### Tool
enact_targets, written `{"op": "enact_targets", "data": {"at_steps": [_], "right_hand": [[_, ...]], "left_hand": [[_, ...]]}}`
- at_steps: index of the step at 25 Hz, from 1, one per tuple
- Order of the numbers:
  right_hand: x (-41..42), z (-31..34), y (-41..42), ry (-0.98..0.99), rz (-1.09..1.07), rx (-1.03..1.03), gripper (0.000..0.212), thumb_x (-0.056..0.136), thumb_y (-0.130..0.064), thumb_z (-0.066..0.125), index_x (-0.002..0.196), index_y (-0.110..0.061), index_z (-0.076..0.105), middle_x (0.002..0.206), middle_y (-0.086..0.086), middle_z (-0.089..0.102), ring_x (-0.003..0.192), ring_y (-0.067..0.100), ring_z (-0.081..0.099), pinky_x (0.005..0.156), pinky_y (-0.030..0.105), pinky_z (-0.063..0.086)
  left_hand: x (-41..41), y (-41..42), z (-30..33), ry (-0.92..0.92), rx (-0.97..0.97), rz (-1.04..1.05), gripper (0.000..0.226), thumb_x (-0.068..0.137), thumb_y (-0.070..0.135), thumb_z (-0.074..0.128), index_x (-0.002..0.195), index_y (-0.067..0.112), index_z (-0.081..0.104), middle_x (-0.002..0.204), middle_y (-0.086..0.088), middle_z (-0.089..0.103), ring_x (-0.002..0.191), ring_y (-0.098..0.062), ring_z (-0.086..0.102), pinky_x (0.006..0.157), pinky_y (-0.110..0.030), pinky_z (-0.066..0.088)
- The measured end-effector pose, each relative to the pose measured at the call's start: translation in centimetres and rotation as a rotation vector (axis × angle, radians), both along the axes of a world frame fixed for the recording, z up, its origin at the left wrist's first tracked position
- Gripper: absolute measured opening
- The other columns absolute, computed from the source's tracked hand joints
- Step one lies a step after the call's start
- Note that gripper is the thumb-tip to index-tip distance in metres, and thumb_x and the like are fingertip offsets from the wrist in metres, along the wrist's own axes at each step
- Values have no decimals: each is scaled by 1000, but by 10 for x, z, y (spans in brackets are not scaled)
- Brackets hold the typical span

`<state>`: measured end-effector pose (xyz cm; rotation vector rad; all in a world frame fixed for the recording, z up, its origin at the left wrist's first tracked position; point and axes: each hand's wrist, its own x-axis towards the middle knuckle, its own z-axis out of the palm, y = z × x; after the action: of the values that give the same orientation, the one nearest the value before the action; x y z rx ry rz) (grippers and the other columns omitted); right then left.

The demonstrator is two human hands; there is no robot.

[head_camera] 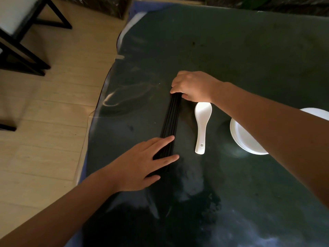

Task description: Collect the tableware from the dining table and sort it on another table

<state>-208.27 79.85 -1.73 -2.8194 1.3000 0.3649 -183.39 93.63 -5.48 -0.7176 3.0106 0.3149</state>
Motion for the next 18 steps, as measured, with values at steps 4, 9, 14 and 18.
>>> {"op": "enact_targets", "data": {"at_steps": [4,9,14,18], "right_hand": [[4,-1,0,6,-2,20,38,89,-6,52,125,-16,55,122,8,55,117,26,45,81,38,47],[7,-1,0,15,0,13,37,89,-6,52,125,-14,55,121,10,54,116,27,46,83,40,49],[6,8,11,-14,-45,5,39,90,-9,51,128,-16,52,124,9,53,118,27,46,82,42,51],[-17,43,37,-187,-246,-42,32,90,-16,48,121,-17,58,118,9,58,114,27,50,82,41,51]], "left_hand": [[-9,7,5,35,17,-5,49,80,26,68,127,21,55,139,-13,47,125,-23,49,95,-29,44],[-15,6,9,55,42,-24,45,74,22,75,117,16,63,126,-12,59,115,-22,58,84,-29,55],[-16,12,12,44,118,35,49,82,35,63,127,19,54,135,-9,51,126,-21,47,92,-32,50],[-25,20,34,63,85,125,54,85,38,53,135,20,45,135,-7,51,125,-20,48,96,-33,45]]}}
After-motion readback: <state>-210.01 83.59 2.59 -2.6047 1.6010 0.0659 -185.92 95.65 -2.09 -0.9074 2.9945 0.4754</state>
